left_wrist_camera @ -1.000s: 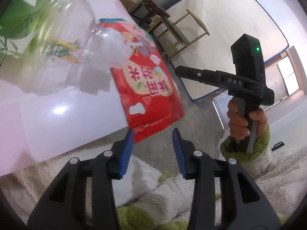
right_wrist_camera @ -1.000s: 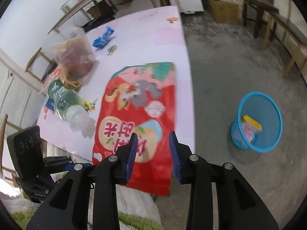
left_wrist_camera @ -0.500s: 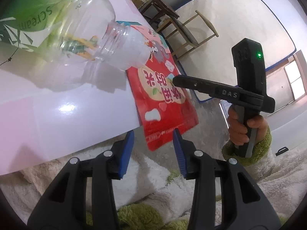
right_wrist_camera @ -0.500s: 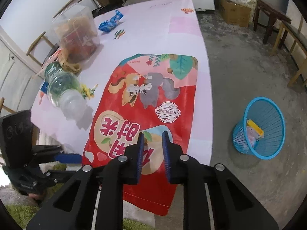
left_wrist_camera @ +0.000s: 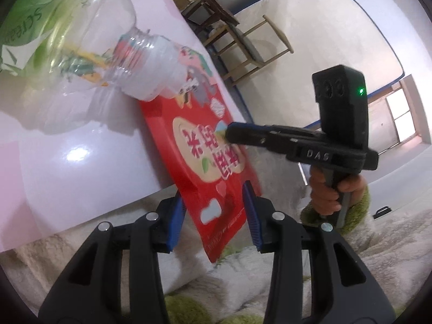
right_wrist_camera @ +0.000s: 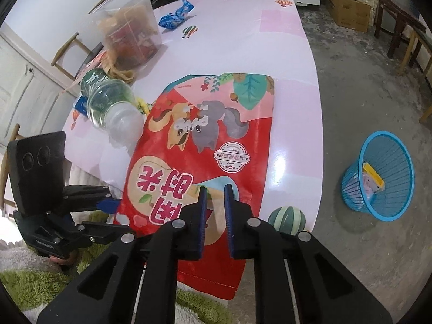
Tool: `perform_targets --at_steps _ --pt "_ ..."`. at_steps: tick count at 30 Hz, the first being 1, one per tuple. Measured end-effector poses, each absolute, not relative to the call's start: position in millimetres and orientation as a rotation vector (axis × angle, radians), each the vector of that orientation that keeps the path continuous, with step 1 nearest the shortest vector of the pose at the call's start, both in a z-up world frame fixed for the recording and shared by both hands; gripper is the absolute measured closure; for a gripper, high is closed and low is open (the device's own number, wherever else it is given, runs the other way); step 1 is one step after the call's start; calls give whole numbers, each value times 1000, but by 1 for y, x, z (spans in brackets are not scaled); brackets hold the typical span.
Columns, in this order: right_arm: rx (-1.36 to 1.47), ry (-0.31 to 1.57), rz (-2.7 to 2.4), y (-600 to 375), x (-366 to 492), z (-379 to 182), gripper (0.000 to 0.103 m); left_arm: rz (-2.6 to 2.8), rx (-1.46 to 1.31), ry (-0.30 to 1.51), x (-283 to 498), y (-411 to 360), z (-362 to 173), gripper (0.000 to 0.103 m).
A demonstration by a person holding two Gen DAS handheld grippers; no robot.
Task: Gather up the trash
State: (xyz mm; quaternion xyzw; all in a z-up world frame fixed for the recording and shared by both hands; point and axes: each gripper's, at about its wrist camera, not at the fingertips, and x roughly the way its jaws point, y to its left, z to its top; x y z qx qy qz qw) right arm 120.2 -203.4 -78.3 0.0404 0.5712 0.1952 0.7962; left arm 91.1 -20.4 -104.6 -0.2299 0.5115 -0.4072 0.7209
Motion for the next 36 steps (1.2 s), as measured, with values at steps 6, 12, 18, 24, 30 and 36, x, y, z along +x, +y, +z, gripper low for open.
perform_targets --at_steps 6,12,18,24,30,36 --pt "98 1230 432 -205 119 -78 90 -898 -553 1150 100 -24 -106 82" --pt "135 1239 427 -210 116 -79 90 -881 -565 1166 109 -31 -108 93" --pt "226 1187 429 -218 129 -56 89 -898 -569 1155 110 -32 -108 95" --pt "232 1059 513 -189 164 -3 82 -969 -550 1107 106 -40 -100 95" --pt "73 955 644 -116 202 51 67 -1023 -526 1038 99 -40 -86 96" --pt "-102 959 768 -16 241 95 42 -1047 -528 1023 99 -36 -89 96"
